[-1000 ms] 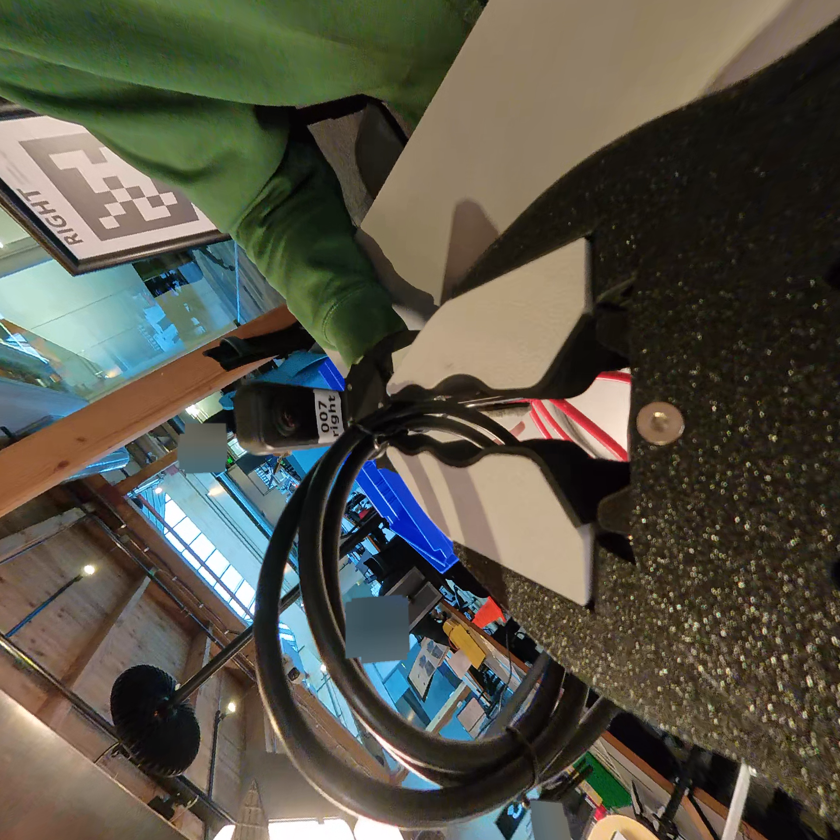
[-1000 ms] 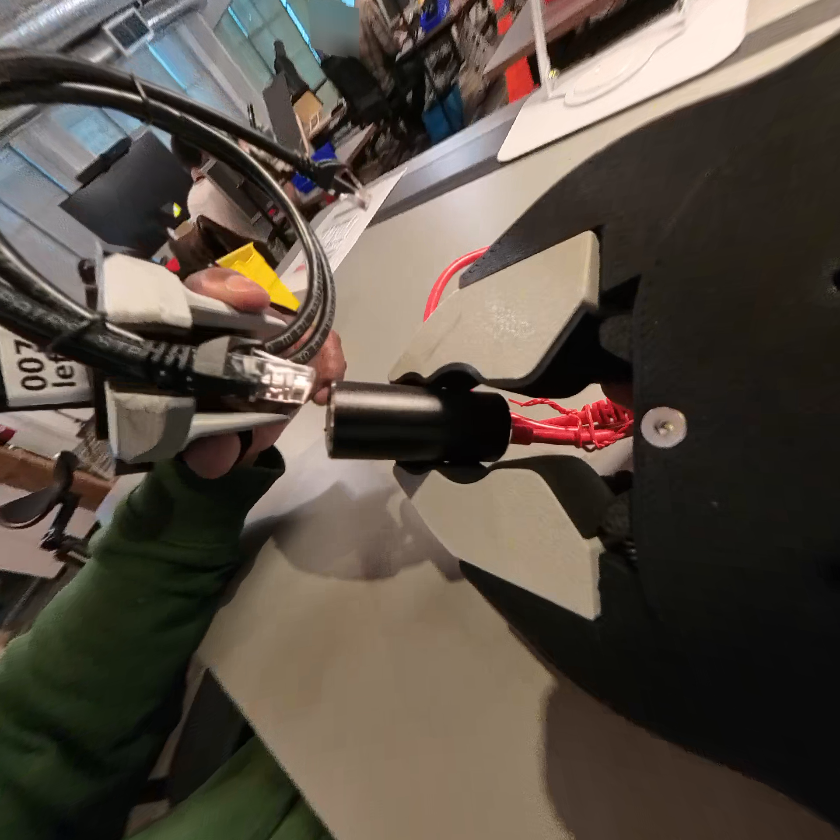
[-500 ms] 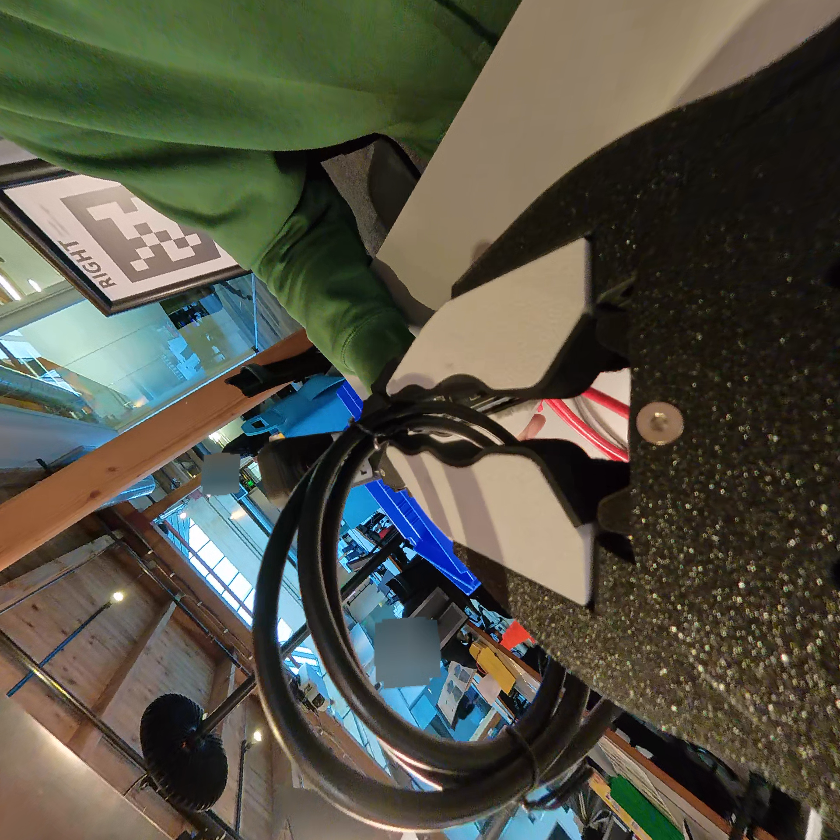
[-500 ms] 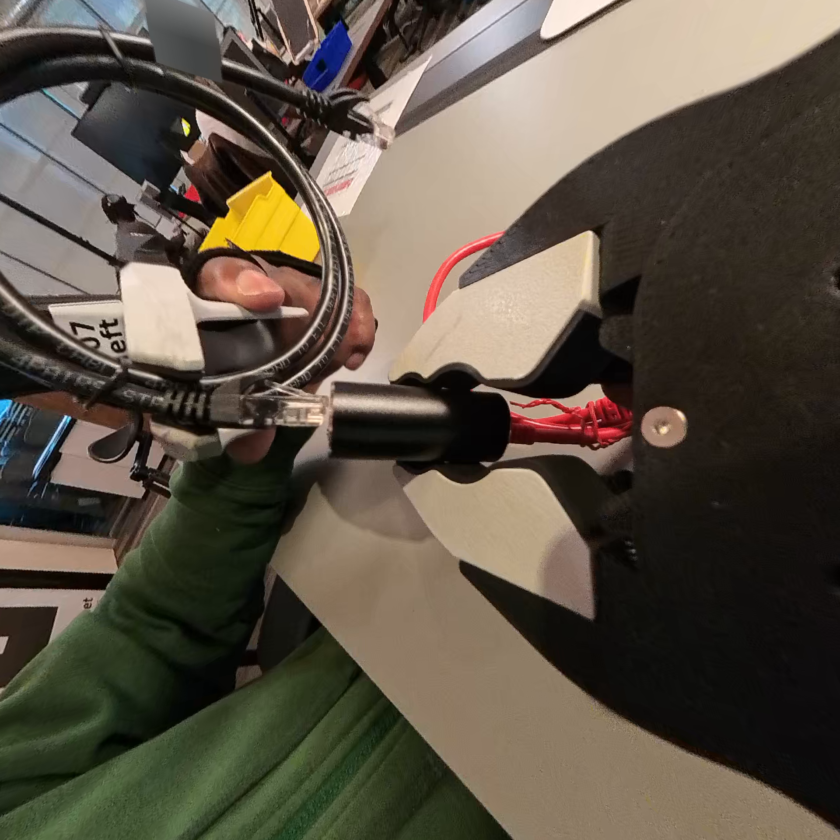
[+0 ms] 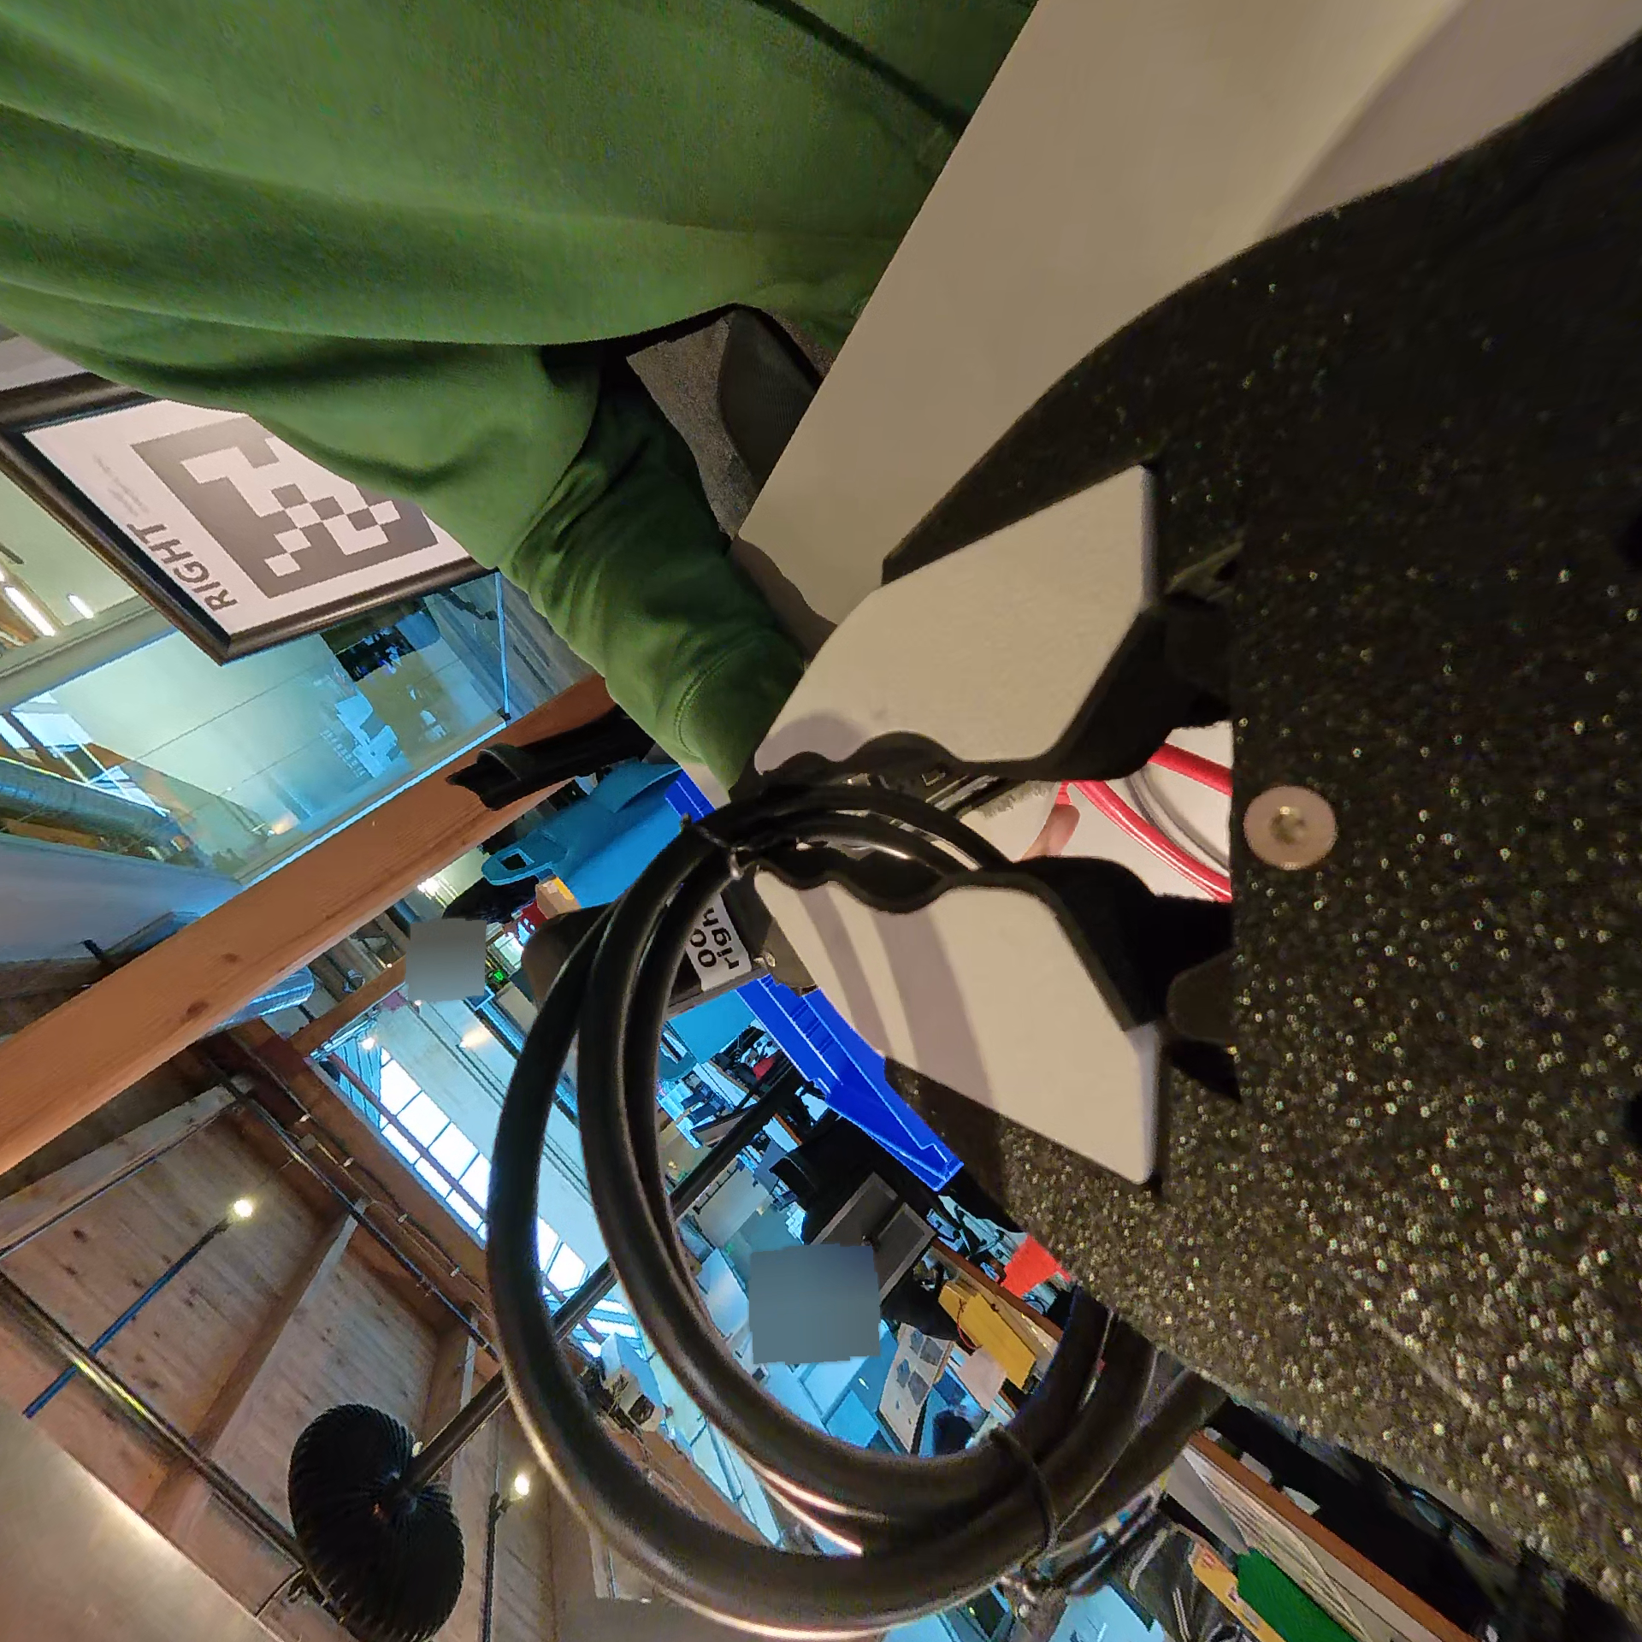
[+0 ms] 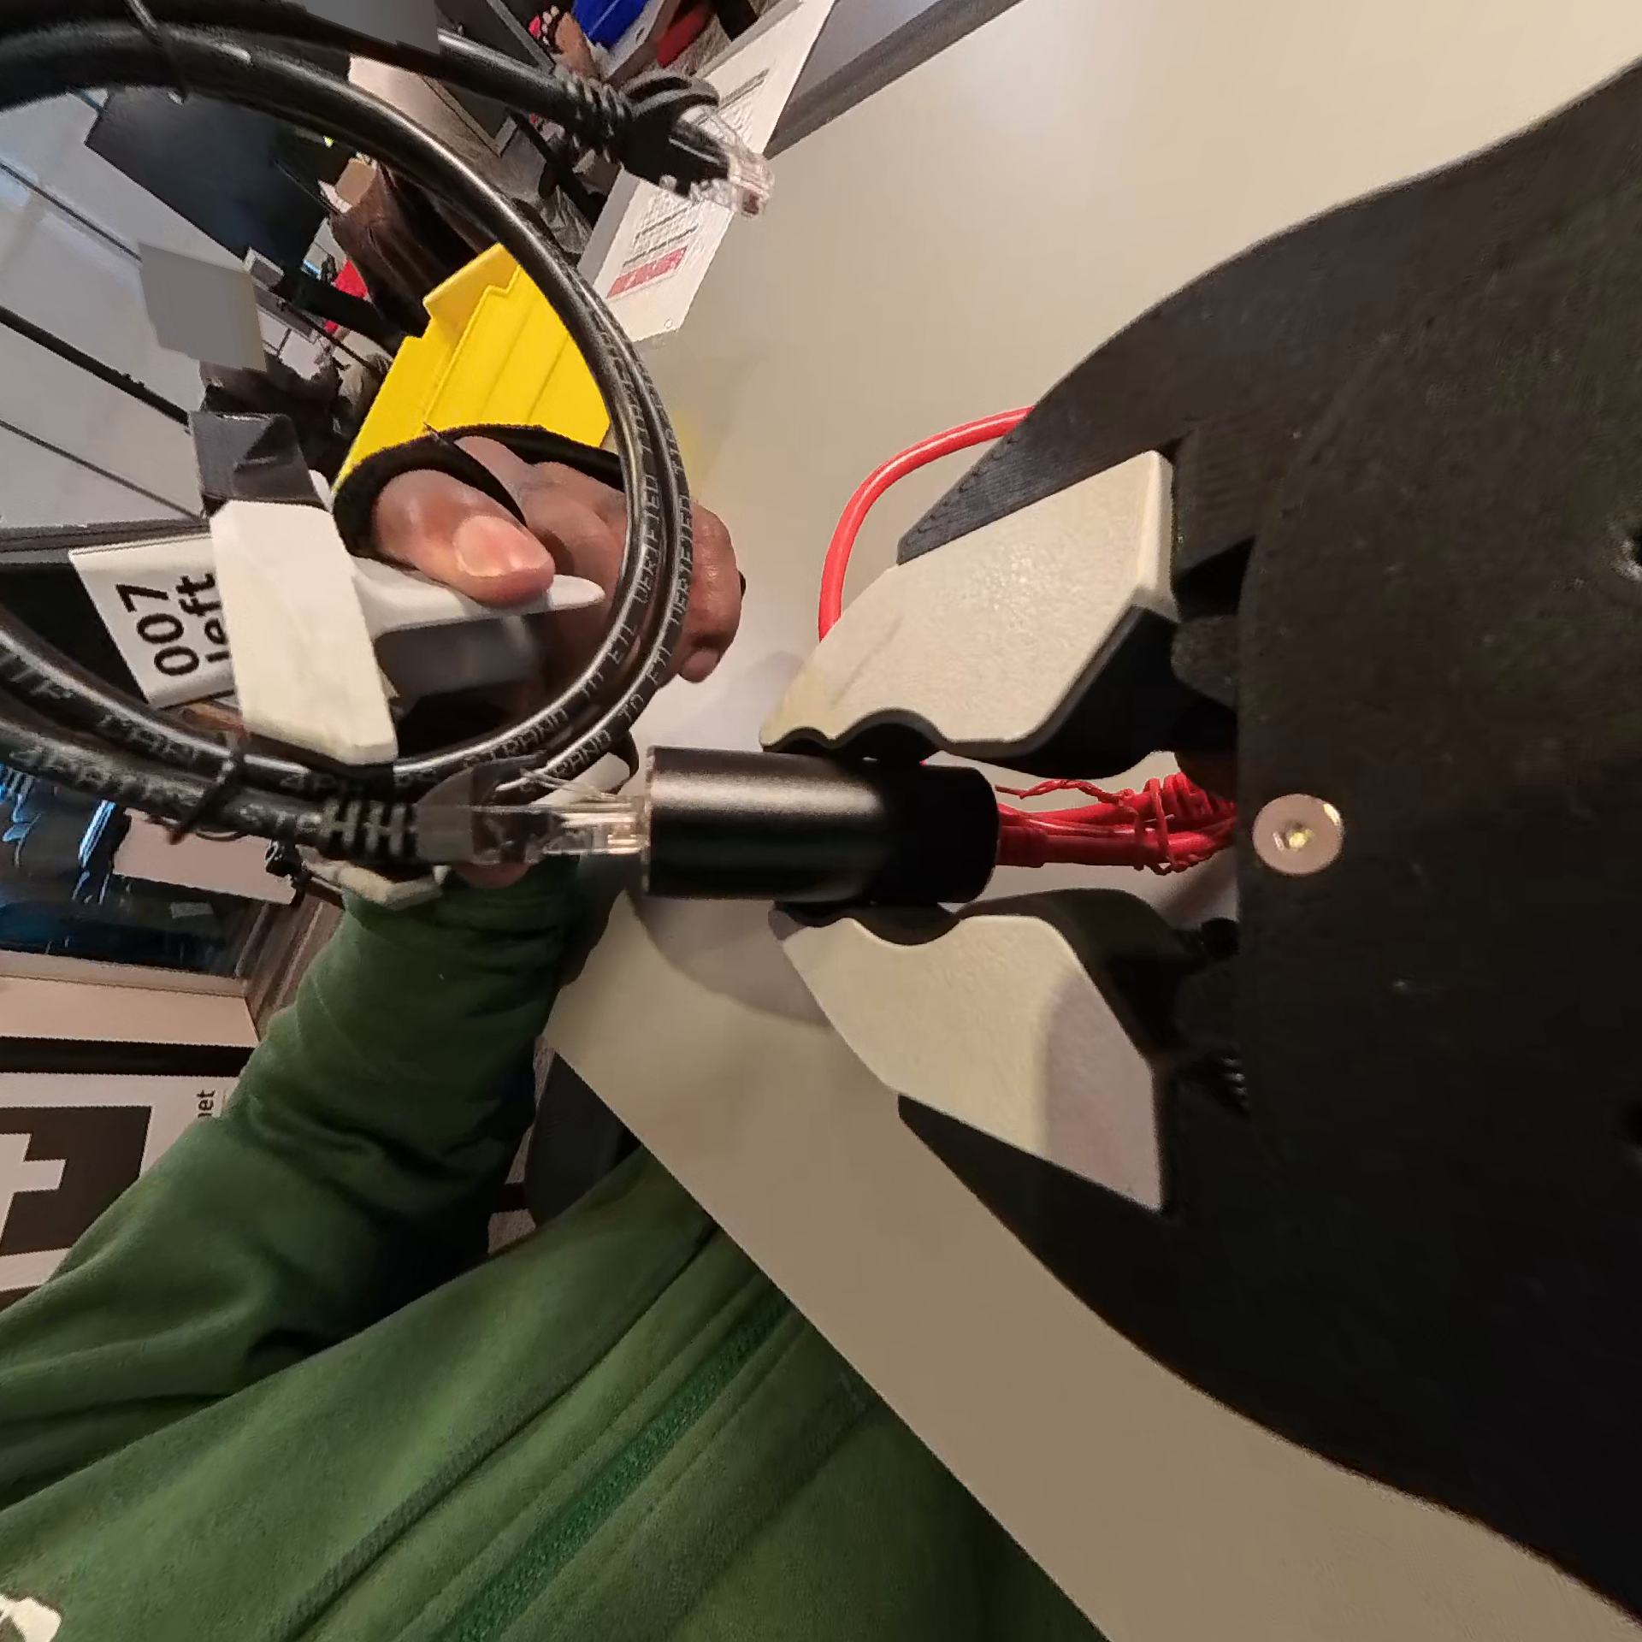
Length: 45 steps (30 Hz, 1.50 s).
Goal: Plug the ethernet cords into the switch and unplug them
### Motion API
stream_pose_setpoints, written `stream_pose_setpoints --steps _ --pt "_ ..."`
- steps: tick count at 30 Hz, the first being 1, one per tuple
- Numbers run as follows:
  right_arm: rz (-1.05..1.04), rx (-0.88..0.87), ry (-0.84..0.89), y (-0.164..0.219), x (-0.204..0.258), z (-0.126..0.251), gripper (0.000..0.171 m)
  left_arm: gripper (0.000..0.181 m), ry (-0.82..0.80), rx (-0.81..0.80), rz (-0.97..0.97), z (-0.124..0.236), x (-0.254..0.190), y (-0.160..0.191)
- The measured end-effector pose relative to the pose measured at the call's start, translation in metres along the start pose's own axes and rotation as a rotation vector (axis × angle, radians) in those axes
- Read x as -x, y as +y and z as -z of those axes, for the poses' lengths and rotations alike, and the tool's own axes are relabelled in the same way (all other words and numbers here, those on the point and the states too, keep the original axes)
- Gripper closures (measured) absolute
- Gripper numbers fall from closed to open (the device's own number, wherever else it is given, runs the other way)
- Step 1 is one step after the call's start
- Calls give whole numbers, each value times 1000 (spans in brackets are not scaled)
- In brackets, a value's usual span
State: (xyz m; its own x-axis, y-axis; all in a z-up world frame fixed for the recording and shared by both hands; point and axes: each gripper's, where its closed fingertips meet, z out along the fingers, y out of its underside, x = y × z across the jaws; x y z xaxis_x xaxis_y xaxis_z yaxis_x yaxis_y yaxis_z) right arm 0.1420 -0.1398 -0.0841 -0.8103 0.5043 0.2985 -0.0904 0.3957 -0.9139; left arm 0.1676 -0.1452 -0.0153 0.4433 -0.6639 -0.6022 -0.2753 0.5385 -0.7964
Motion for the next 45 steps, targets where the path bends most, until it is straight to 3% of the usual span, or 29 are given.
stream_pose_setpoints --steps 33,45 --pt "-1 9 13 0 -4 4 143 167 3 61 4 6 2 8" --pt "13 126 94 16 -17 5 144 168 10 237 -20 8 3 35"
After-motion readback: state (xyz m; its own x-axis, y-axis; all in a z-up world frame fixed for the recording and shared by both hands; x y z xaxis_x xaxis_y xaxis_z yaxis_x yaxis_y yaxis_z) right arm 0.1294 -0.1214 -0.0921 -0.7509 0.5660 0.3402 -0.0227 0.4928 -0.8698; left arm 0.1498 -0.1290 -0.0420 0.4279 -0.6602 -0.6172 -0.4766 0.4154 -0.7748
